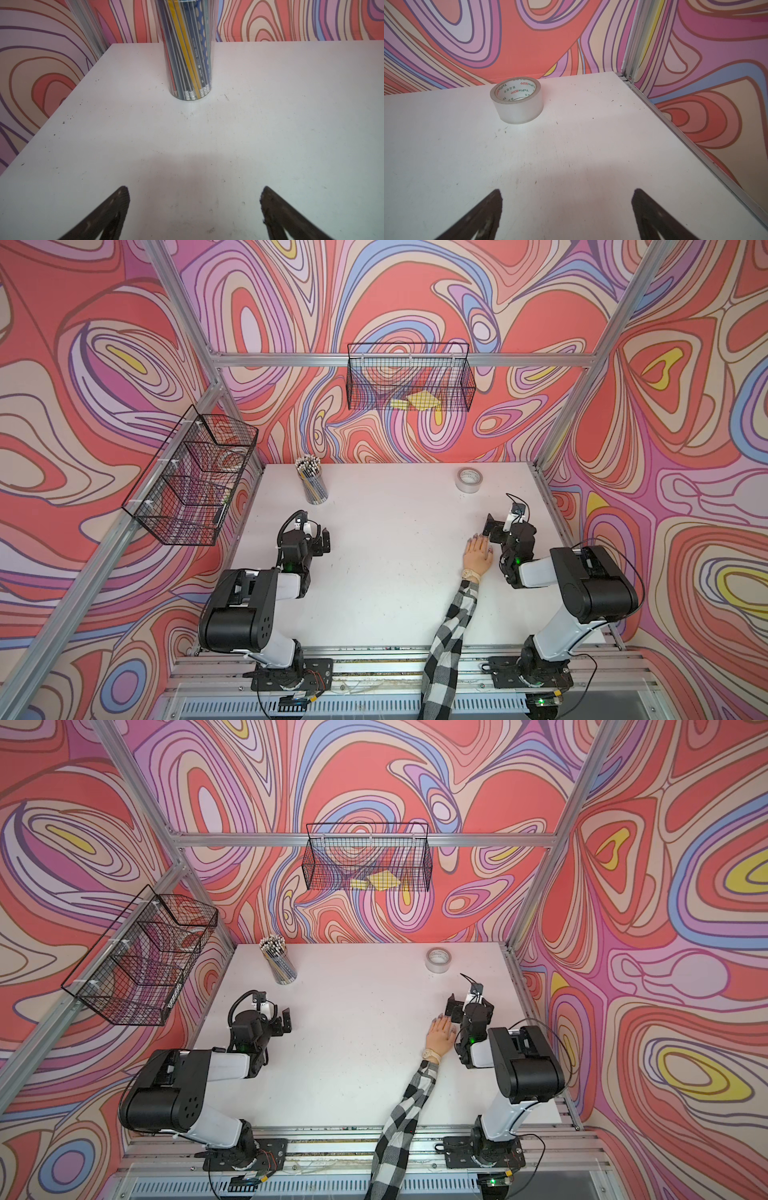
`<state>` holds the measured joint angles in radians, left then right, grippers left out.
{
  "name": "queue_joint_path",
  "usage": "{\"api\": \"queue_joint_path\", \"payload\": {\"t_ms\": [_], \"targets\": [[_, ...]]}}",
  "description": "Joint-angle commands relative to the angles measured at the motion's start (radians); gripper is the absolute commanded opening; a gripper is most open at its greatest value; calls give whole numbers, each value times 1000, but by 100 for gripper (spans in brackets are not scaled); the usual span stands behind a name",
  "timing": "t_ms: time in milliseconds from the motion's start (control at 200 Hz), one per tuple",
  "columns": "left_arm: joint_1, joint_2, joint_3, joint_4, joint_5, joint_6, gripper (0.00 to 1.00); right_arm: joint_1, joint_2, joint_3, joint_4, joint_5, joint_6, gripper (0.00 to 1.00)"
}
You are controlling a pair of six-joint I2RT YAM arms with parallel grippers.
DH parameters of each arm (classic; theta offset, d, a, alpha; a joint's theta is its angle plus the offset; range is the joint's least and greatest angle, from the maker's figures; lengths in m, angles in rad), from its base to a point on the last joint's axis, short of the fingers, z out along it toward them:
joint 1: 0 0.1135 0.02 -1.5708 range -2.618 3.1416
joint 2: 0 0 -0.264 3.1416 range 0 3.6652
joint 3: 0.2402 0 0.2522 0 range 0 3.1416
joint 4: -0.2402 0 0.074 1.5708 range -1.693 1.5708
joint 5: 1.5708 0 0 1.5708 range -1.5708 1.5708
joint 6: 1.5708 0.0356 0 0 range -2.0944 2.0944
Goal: Take off the watch
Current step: Adjust the hand at the center of the board.
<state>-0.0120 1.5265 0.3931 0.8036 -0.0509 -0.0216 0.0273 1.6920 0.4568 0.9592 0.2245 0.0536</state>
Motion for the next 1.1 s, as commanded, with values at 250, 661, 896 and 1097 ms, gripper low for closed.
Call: {"api": "queue_joint_path", "payload": {"t_ms": [250,661,896,1097], "targets": [[-10,-85,473,-818,-60,-245,98,0,-358,309,-975,78,383,98],[-241,-161,481,-1010,25,-357,98,0,-432,361,-1353,-371,553,89],[-412,-163,471,-1018,35,-403,98,0,-592,202,-1380,-459,650,89],[-506,-154,456,-951,94,-457,99,0,-693,80,-1383,-519,703,89]]}}
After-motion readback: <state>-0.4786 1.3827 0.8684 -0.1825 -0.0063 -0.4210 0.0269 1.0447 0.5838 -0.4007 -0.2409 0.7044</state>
